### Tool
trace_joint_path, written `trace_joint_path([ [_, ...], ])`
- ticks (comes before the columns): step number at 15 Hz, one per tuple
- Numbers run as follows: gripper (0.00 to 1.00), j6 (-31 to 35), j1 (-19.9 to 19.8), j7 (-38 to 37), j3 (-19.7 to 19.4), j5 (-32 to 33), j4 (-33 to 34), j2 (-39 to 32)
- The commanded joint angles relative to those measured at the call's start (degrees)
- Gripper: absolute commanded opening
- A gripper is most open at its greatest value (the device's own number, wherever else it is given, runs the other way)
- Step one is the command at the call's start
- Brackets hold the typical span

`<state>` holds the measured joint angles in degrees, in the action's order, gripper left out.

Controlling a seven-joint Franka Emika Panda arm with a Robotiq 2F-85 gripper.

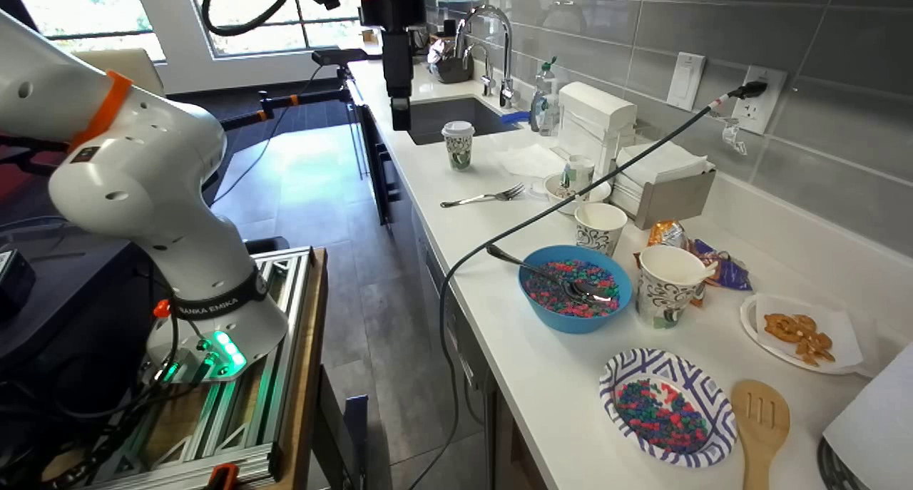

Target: Pour the contents in the white and black bowl on the right into the blue bowl.

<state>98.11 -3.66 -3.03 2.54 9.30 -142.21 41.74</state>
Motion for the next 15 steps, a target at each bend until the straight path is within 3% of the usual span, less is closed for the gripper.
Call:
trace_joint_path([
  [1, 1.0, 2.63, 1.96, 9.53, -7.59, -2.33, 2.63, -1.9],
  [6, 1.0, 3.28, 2.73, 28.54, -21.52, -7.58, 11.27, -8.27],
  [9, 1.0, 2.52, 4.28, 35.93, -28.23, -17.33, 18.15, -16.22],
  [12, 1.0, -0.74, 5.28, 42.56, -32.46, -29.08, 25.55, -25.35],
  [15, 1.0, -6.04, 2.58, 48.21, -33.87, -38.65, 32.68, -35.25],
])
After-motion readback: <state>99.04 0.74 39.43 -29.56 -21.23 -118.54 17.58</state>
